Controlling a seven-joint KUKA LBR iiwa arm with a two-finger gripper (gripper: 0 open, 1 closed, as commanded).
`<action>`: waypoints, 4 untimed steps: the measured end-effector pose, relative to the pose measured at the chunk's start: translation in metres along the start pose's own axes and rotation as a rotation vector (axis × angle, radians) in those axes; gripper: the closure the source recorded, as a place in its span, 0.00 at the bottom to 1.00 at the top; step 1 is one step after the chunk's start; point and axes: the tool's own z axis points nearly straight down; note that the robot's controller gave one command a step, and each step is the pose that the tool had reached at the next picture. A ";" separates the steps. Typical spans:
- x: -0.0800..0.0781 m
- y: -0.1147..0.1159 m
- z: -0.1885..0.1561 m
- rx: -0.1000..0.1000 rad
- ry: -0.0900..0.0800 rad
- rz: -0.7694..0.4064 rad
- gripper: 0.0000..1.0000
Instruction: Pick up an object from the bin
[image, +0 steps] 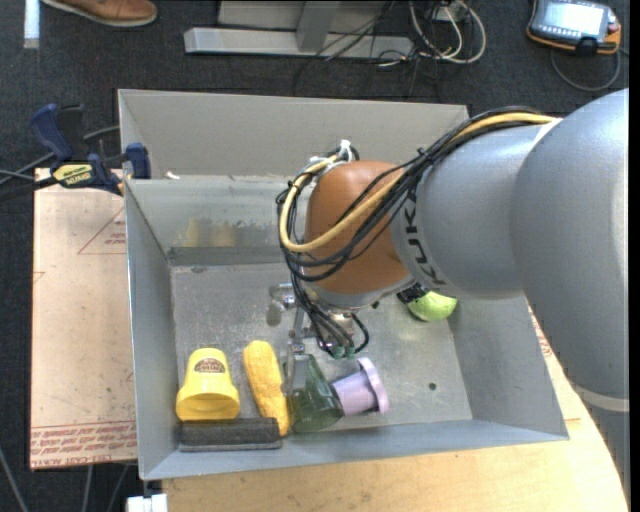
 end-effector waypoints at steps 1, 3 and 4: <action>0.019 -0.022 0.034 0.000 -0.005 -0.041 0.00; 0.047 -0.062 0.056 -0.002 -0.011 -0.065 0.00; -0.059 -0.127 -0.011 0.000 0.000 0.175 1.00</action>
Offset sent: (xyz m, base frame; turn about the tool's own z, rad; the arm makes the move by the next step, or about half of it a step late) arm -0.0373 -0.0307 -0.0596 -0.2170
